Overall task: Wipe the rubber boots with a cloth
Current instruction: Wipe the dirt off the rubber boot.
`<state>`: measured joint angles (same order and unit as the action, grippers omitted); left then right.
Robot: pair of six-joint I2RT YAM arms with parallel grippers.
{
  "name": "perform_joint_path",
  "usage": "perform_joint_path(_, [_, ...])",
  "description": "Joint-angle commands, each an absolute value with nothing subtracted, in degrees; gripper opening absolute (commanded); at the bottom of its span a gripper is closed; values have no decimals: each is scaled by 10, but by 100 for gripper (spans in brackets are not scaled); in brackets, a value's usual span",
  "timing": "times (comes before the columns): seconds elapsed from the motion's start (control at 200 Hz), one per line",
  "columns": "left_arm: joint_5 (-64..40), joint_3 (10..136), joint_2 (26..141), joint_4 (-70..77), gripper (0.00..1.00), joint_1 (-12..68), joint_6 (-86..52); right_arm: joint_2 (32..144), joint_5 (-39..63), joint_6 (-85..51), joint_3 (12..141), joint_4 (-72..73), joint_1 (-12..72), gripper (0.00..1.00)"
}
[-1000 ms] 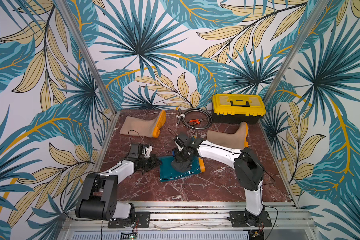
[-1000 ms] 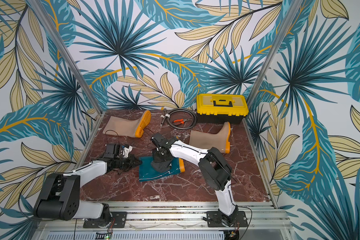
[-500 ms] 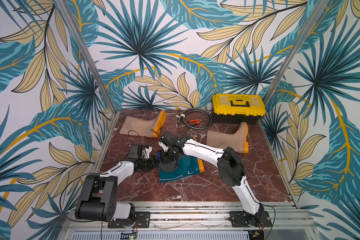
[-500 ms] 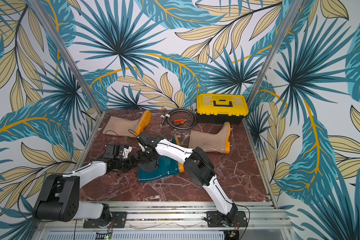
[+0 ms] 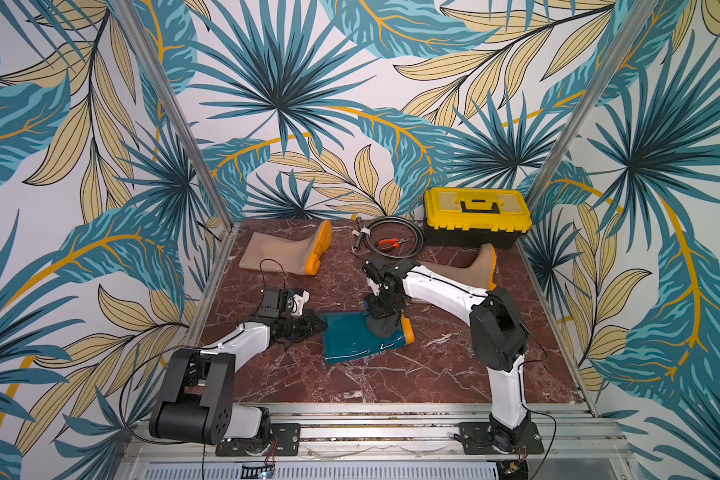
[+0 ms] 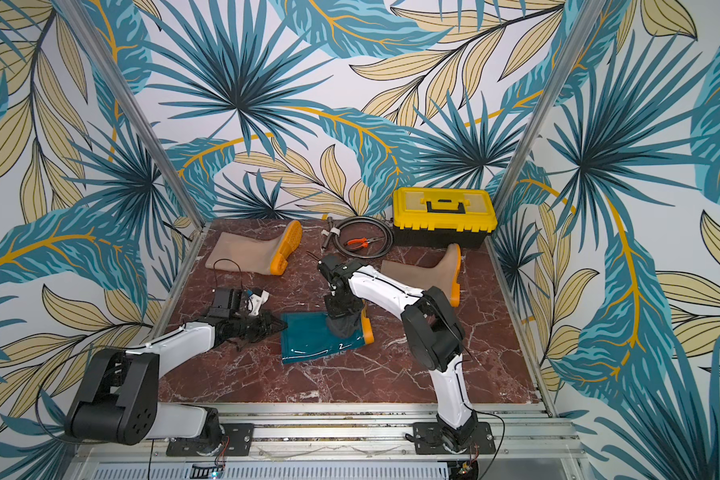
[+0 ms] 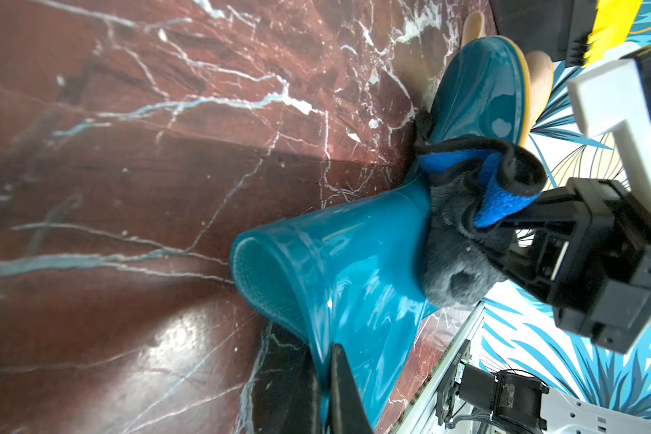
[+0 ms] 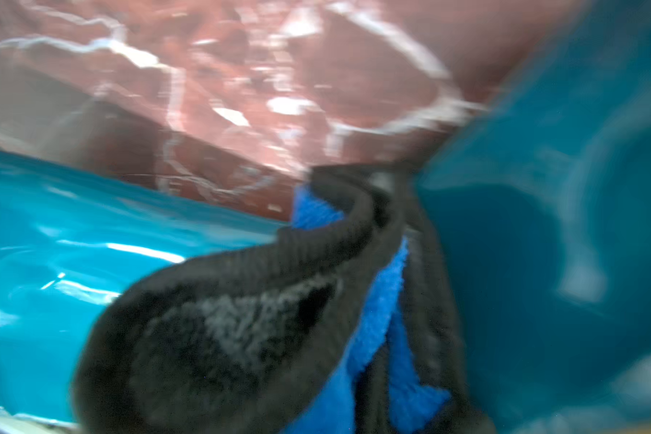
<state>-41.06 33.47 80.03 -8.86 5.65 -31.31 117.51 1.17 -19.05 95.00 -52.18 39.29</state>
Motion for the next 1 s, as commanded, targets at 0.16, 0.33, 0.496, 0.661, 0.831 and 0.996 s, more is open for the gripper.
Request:
perform_joint_path(0.16, [-404, 343, 786, -83, 0, 51, -303, 1251, 90, -234, 1046, -493, 457, 0])
perform_joint_path(0.33, [-404, 346, 790, -83, 0, 51, -303, 1303, 235, -320, 1107, -337, 510, 0])
perform_joint_path(0.496, [-408, 345, 787, -83, 0, 51, -305, 1319, 203, -277, 1103, -391, 501, 0])
perform_joint_path(0.661, [-411, 345, 791, -83, 0, 51, -302, 1291, 38, -195, 1036, -534, 439, 0])
perform_joint_path(0.831, [-412, 349, 790, -83, 0, 51, -301, 1223, -121, -162, 977, -604, 365, 0])
perform_joint_path(0.996, [-412, 355, 799, -83, 0, 51, -301, 1210, -41, -192, 998, -571, 378, 0])
